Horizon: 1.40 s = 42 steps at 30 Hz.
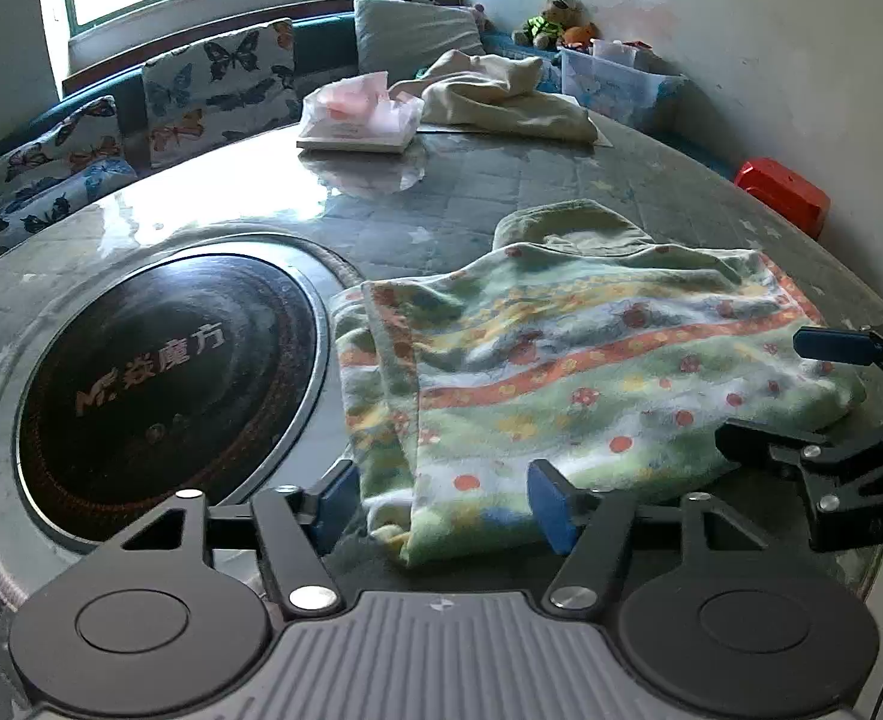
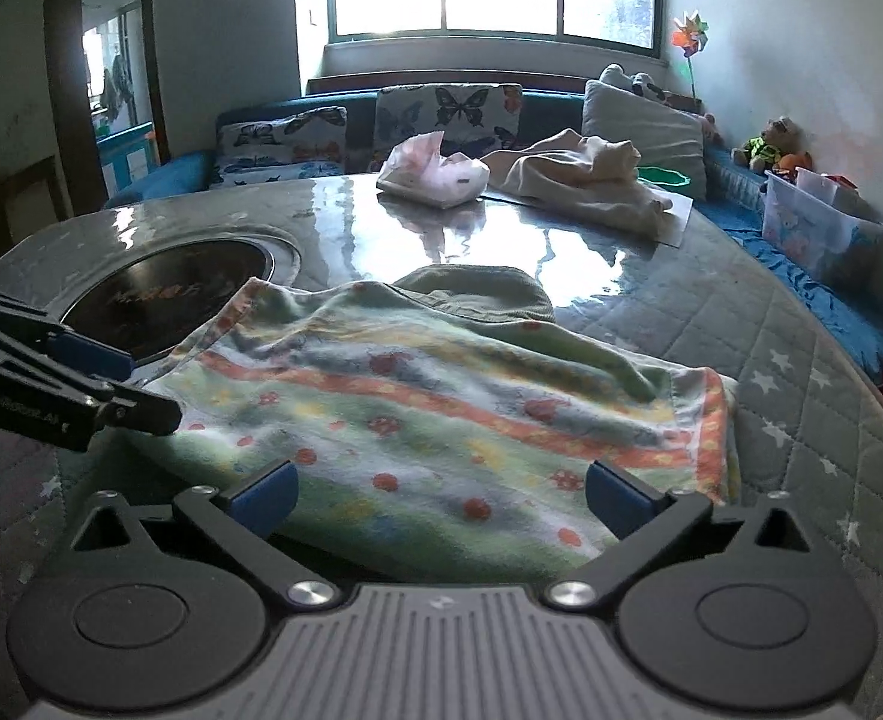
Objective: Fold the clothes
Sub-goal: 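Pull both open grippers back from the laid shirt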
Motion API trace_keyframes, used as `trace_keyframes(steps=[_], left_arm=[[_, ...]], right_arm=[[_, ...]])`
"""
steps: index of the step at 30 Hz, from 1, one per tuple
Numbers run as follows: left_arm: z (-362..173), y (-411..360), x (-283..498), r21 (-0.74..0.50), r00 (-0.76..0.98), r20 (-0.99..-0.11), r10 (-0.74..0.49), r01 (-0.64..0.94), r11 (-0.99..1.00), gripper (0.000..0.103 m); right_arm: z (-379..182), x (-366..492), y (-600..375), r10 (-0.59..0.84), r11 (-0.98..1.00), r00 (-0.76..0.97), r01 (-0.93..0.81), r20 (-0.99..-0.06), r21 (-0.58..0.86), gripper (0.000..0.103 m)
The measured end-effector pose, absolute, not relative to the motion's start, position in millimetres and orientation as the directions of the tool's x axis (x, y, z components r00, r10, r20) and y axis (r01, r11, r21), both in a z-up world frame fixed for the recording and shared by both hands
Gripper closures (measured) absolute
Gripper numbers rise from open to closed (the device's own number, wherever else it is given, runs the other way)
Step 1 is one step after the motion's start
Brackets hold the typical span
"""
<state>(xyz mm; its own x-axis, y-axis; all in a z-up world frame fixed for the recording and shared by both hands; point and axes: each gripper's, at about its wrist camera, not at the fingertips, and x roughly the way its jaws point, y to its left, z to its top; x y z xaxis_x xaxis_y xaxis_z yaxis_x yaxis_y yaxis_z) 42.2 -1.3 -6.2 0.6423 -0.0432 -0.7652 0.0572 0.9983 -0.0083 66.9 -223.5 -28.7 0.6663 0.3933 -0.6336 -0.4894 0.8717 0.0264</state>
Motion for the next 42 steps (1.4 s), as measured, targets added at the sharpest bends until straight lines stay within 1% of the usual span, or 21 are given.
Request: trace_keyframes(steps=[6, 11, 13, 17, 21, 25, 42], left_arm=[[-6, -3, 29, -0.002, 0.654, -0.756, -0.034, 0.049, 0.999, 0.022], [-6, -7, 19, 0.008, 0.659, -0.751, -0.027, 0.049, 0.999, 0.017], [-5, -10, 16, 0.012, 0.664, -0.748, -0.024, 0.05, 0.999, 0.012], [-2, -15, 9, 0.019, 0.675, -0.738, -0.024, 0.056, 0.998, 0.01], [0, -18, 5, 0.023, 0.679, -0.734, -0.016, 0.049, 0.999, 0.003], [0, -21, 0, 0.024, 0.683, -0.731, -0.012, 0.043, 0.999, 0.0], [-5, -33, -22, 0.045, 0.674, -0.738, 0.013, 0.03, 0.999, 0.0]], right_arm=[[-26, 60, -224, 0.378, 0.88, 0.684, -0.475, -0.624, 0.013, 0.0], [-22, 53, -225, 0.367, 0.885, 0.699, -0.465, -0.614, 0.0, 0.0], [-21, 50, -225, 0.361, 0.889, 0.706, -0.458, -0.609, -0.005, 0.0], [-18, 44, -227, 0.355, 0.896, 0.717, -0.444, -0.6, 0.001, 0.0], [-15, 39, -230, 0.351, 0.9, 0.726, -0.435, -0.592, 0.0, 0.0], [-14, 33, -236, 0.347, 0.908, 0.731, -0.418, -0.587, 0.017, 0.0], [-20, 9, -244, 0.349, 0.912, 0.726, -0.409, -0.593, 0.036, 0.0]])
